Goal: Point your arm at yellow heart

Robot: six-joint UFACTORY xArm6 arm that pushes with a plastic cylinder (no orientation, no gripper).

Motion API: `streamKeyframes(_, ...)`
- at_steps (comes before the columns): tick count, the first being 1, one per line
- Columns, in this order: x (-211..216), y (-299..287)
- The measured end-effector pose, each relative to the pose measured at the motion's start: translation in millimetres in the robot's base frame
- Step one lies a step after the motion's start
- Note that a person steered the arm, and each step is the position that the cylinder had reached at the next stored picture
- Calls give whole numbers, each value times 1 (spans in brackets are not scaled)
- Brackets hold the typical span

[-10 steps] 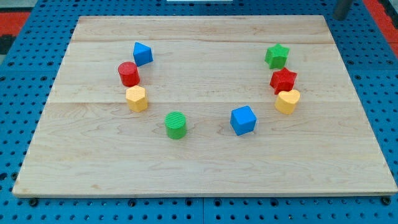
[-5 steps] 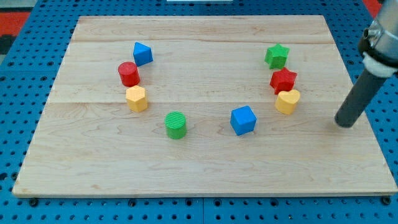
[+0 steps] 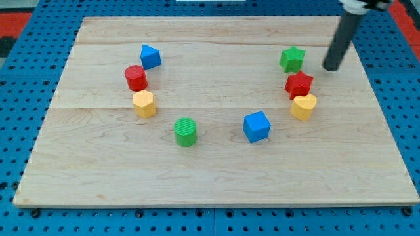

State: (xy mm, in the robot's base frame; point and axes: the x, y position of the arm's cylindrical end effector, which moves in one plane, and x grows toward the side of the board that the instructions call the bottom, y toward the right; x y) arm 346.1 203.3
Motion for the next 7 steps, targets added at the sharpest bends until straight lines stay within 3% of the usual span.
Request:
streamKeyframes(2,-53,-5)
streamKeyframes(3,-24,-36)
streamKeyframes(5,33,5)
streamKeyframes(7,67,-113)
